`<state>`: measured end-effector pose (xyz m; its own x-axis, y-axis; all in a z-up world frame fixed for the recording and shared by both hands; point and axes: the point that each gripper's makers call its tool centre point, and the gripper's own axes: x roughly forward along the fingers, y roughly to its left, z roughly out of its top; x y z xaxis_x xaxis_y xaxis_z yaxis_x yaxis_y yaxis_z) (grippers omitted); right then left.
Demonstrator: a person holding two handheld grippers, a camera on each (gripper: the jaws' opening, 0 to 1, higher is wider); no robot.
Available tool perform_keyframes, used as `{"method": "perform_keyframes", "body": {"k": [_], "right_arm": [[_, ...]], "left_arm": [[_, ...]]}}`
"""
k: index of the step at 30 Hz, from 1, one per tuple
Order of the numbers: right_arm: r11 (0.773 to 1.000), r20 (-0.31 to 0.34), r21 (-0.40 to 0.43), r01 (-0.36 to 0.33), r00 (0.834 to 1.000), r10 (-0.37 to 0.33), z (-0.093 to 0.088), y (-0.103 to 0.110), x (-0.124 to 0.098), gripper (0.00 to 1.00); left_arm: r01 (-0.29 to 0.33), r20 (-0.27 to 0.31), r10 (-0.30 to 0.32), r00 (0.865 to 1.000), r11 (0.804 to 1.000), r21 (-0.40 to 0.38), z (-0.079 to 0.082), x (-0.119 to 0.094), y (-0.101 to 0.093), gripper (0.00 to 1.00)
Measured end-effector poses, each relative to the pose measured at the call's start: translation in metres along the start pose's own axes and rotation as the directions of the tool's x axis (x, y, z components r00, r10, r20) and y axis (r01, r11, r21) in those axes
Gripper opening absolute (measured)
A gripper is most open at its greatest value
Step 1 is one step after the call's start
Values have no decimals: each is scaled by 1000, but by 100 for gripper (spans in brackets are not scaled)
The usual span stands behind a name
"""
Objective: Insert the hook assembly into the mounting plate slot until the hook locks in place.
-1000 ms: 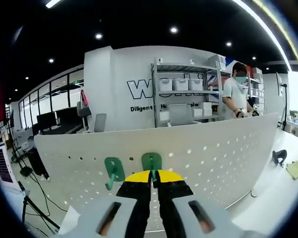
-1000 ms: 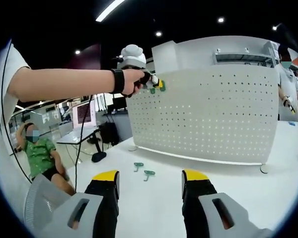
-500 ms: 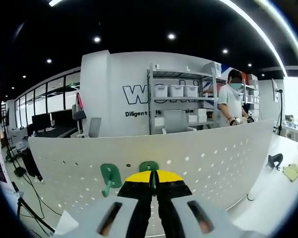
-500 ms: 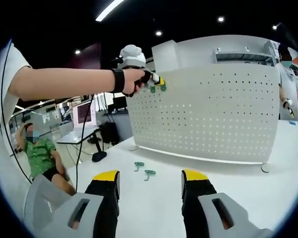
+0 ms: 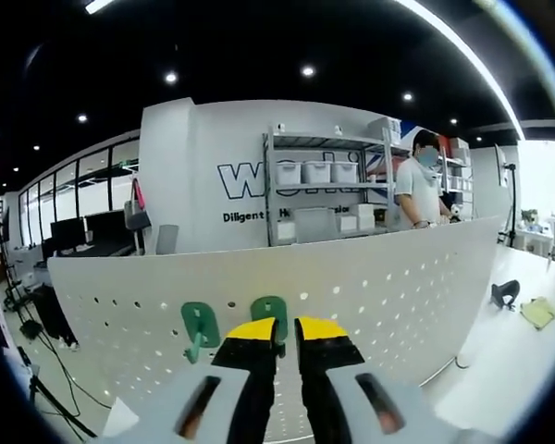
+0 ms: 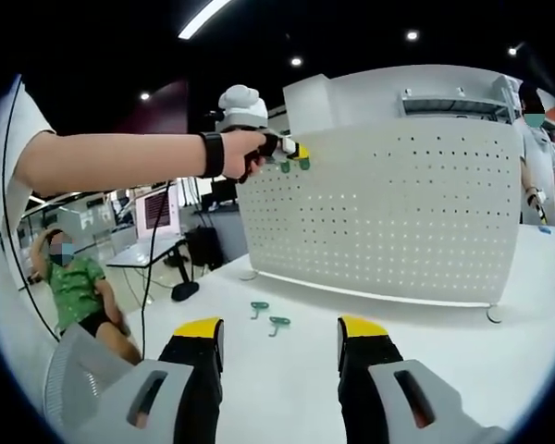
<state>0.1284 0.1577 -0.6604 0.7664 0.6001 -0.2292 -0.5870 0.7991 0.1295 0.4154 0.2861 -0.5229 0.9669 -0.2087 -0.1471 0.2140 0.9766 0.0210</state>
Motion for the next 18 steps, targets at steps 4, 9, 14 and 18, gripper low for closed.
{"method": "perform_keyframes", "body": {"k": [4,9,14,18], "right_arm": [[1000,4,-4,-5,1000,5,1,2,0,50],[1000,4,-6,-7,1000,7,1,2,-1,50],[1000,1,-4,-10,1000,10,-1,3,0,50],[1000,-1,-6,-15,1000,15,-1,5,1,50]], "left_arm": [[30,7,-30,1000,999,26,0,-1,-4,14],[51,22,-51,998,998,35,-1,-7,-5,19],[51,23,-52,998,998,43,-2,-11,-4,21],[60,38,-61,997,997,50,1,-16,-7,22]]}}
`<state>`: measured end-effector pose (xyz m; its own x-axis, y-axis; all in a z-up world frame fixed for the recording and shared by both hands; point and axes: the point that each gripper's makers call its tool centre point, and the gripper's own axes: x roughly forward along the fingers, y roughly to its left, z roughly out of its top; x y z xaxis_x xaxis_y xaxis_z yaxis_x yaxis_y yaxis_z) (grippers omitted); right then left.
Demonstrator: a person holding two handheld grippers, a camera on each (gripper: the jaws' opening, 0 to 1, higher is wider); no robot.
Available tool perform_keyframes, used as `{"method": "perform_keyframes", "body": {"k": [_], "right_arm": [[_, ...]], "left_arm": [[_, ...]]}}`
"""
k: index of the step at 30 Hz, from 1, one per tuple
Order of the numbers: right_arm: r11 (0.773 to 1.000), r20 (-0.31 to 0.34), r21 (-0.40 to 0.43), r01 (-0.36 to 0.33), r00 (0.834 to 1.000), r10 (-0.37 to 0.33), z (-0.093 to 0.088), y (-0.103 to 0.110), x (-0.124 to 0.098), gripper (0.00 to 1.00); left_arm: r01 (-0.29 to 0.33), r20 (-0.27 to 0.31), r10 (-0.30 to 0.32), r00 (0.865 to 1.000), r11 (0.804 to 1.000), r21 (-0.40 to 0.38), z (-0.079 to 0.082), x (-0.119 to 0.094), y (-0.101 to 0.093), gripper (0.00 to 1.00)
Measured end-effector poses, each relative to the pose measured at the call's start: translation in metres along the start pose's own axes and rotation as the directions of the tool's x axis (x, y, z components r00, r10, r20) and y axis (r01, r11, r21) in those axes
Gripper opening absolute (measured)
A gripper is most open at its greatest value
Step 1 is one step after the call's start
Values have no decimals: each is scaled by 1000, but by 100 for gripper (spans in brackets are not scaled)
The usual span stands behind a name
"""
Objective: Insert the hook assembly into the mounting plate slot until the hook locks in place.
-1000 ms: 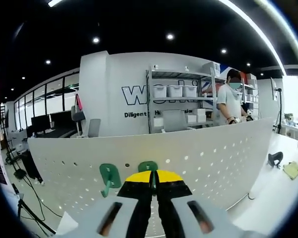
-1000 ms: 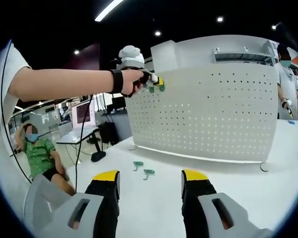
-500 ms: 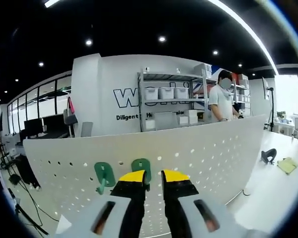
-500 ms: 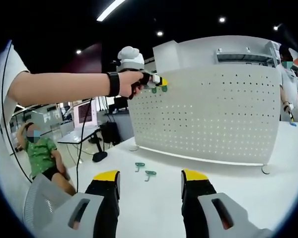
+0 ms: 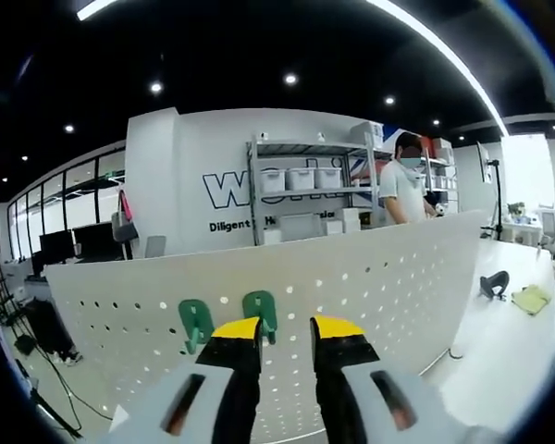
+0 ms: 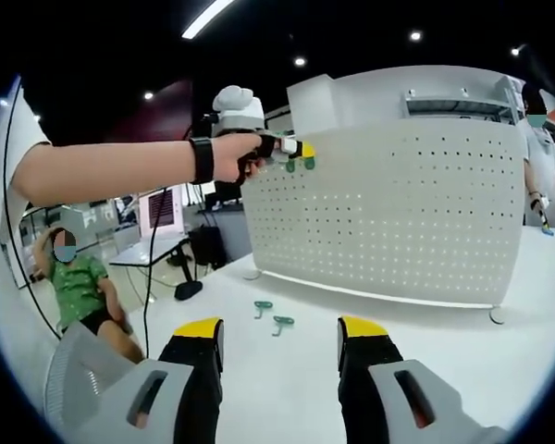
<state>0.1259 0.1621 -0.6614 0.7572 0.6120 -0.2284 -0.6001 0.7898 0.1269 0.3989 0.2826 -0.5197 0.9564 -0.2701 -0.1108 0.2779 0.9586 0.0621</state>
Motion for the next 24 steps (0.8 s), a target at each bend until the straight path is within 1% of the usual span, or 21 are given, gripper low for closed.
{"method": "perform_keyframes", "body": {"k": [5,6,8,12,15,16,17,18,24], "right_arm": [[1000,19,-10,-4,1000,4,4,1,1,50],[1000,14,-8,-5,1000,5,3,2,1,50],[1000,8,-9,-6,1000,6,2,2,1,50],[1000,5,-10,-11,1000,11,1,4,3,50],[1000,-3,-15,-16,1000,16,0,6,4,50],[1000,-4,-16,-17,1000,17,0,7,4,50],[1000,-5,-18,-19,1000,19,0,7,4,50],[1000,-5,-18,-18,1000,18,0,7,4,50],[1000,-12,-17,-20,1000,20,-2,9,4,50]], "left_arm": [[11,22,-11,1000,1000,-4,2,-7,-1,25],[14,21,-14,1000,1000,-14,1,-8,-1,25],[16,21,-16,1000,1000,-9,1,-10,-1,27],[33,37,-32,999,999,-12,0,-19,-3,27],[44,23,-44,999,999,-1,-5,-21,-4,28],[45,18,-44,999,999,-9,-7,-22,-3,28],[48,19,-48,999,999,-22,-6,-23,-3,28],[55,29,-54,998,998,-16,-5,-25,-4,28],[71,28,-71,997,997,-21,-7,-30,-2,30]]}}
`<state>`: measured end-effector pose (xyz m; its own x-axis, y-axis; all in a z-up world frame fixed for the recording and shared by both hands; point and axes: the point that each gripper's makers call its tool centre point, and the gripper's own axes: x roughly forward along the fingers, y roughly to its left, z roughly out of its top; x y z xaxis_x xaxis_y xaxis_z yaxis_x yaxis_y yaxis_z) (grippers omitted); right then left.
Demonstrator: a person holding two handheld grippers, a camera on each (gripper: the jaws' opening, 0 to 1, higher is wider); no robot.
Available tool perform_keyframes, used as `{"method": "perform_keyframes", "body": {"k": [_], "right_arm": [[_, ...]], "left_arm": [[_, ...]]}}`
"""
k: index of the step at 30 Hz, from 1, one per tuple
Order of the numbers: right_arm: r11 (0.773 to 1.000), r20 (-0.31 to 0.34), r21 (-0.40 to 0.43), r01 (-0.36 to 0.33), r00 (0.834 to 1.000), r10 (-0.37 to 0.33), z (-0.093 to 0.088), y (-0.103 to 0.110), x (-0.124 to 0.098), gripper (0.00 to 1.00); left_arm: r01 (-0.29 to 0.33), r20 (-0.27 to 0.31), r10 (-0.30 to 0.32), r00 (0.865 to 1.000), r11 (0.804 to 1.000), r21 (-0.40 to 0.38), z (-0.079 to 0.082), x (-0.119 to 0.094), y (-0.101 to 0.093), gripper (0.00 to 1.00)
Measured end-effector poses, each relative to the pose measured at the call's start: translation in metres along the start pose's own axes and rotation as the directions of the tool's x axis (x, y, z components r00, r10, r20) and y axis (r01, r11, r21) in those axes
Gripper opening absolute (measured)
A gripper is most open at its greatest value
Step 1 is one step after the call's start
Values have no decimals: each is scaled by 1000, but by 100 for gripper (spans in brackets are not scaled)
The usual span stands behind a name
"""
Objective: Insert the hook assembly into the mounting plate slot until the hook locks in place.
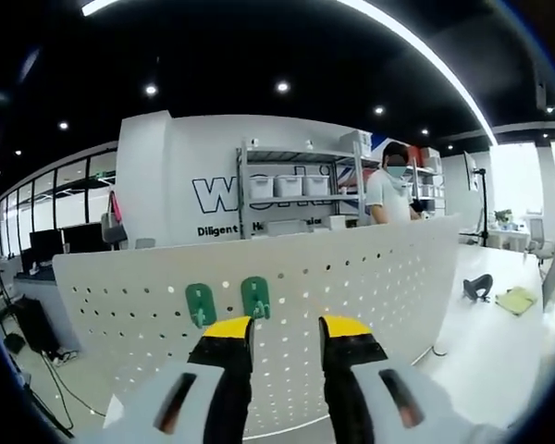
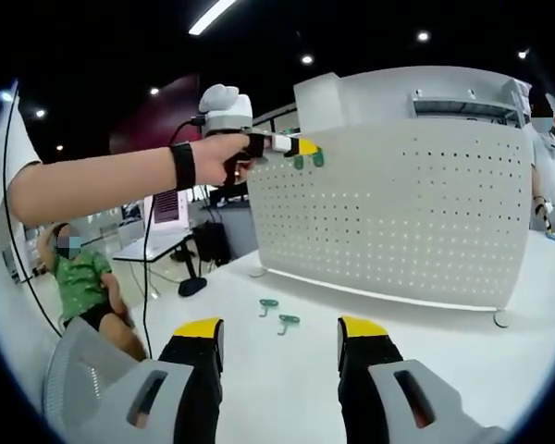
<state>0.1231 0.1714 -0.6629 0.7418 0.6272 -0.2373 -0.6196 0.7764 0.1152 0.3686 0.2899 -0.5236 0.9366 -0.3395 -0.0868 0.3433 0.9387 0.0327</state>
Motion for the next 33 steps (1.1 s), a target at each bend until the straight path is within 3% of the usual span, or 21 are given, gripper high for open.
{"method": "perform_keyframes", "body": {"k": [13,33], "right_arm": [[1000,-18,-16,-16,1000,16,0,3,5,50],[998,-43,-31,-49,998,48,-5,12,8,49]], "left_arm": [[88,-14,-89,996,996,-23,-21,-17,-13,30],[137,-51,-140,989,990,-44,-54,-49,-23,30]]}}
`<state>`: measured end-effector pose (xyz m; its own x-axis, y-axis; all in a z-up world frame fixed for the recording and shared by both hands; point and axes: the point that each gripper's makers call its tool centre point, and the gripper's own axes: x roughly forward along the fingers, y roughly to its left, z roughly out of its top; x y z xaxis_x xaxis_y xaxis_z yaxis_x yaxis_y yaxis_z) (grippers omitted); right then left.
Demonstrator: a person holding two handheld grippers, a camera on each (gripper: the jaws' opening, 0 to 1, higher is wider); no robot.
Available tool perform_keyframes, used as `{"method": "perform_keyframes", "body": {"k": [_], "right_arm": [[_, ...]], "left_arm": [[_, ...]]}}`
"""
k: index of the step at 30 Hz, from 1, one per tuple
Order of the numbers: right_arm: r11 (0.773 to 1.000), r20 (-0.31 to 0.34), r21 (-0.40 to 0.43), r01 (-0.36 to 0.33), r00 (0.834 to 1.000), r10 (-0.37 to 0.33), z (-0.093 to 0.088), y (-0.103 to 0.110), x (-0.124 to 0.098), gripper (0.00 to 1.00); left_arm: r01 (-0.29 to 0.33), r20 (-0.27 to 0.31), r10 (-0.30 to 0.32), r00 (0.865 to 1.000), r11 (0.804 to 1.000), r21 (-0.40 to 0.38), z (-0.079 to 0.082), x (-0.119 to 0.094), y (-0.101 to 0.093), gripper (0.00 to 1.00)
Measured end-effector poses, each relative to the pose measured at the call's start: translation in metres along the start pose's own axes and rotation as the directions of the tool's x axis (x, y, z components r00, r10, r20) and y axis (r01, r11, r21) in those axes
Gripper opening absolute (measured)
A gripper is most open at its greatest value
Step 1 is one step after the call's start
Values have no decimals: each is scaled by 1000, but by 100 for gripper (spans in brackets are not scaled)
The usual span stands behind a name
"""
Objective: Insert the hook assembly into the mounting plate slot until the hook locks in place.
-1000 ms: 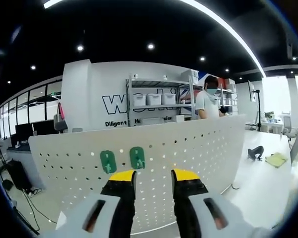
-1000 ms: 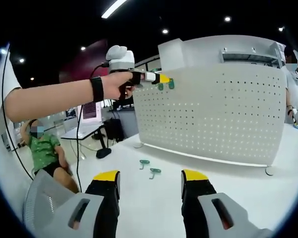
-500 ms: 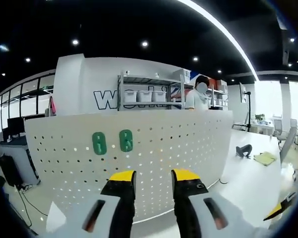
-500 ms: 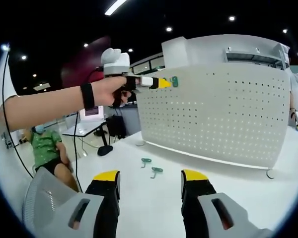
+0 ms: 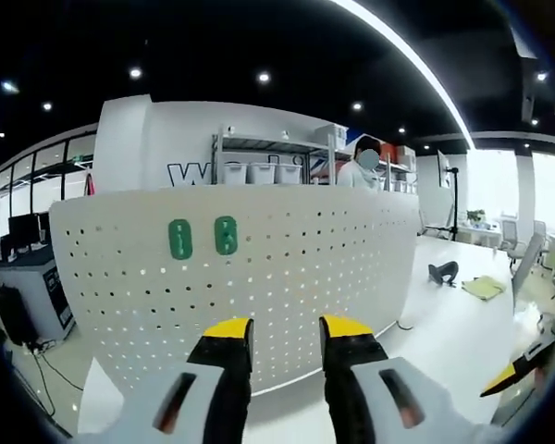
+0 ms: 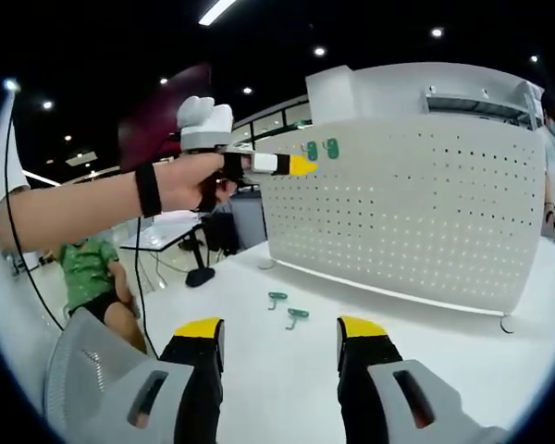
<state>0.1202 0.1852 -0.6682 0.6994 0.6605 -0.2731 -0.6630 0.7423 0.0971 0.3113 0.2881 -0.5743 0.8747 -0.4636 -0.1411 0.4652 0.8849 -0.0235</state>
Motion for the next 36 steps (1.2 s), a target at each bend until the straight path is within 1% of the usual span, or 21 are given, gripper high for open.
{"method": "perform_keyframes", "body": {"k": [2,3,4,8,13,16,18,21,23,25,28,30,33,36], "right_arm": [[1000,-7,-2,-3,1000,3,-2,2,0,49],[1000,-6,-1,-4,1000,4,-2,2,0,49],[1000,-4,-1,-4,1000,4,-2,2,0,49],[1000,2,7,0,1000,0,-3,4,-1,49],[1000,-3,17,5,1000,-5,-8,5,-2,48],[1000,-2,23,5,1000,-5,-9,6,-2,48],[1000,-1,23,4,1000,-4,-9,7,-1,48],[1000,-2,24,0,1000,0,-10,10,-1,47],[1000,-3,22,2,1000,-2,-10,10,-2,47],[999,-3,31,9,1000,-9,-11,8,-2,47],[999,-1,32,9,1000,-9,-11,10,-1,47],[1000,-1,27,8,1000,-8,-11,12,-1,47],[1000,-4,31,7,1000,-7,-12,14,-1,47],[1000,-10,31,6,1000,-5,-14,15,-2,47]], "left_arm": [[15,8,-15,1000,1000,-9,-2,-2,-3,29],[32,-7,-32,999,999,-1,-6,-3,-5,29],[37,-23,-37,999,999,2,-9,-4,-6,29],[47,-18,-47,999,999,-5,-12,-11,-6,29],[55,-31,-55,998,998,5,-19,-18,-4,28],[61,-26,-61,998,998,-3,-24,-23,-4,28],[64,-42,-64,997,998,5,-30,-25,-3,28],[71,-40,-72,997,997,-15,-37,-31,-1,28],[66,-42,-67,997,998,-7,-39,-35,0,27],[73,-31,-74,997,997,-14,-39,-38,-1,28],[77,-49,-78,996,997,-14,-45,-41,-2,27],[81,-43,-81,996,997,-11,-48,-45,-2,28],[80,-62,-80,995,997,-7,-55,-49,1,27],[87,-72,-88,993,996,-23,-62,-54,2,27]]}}
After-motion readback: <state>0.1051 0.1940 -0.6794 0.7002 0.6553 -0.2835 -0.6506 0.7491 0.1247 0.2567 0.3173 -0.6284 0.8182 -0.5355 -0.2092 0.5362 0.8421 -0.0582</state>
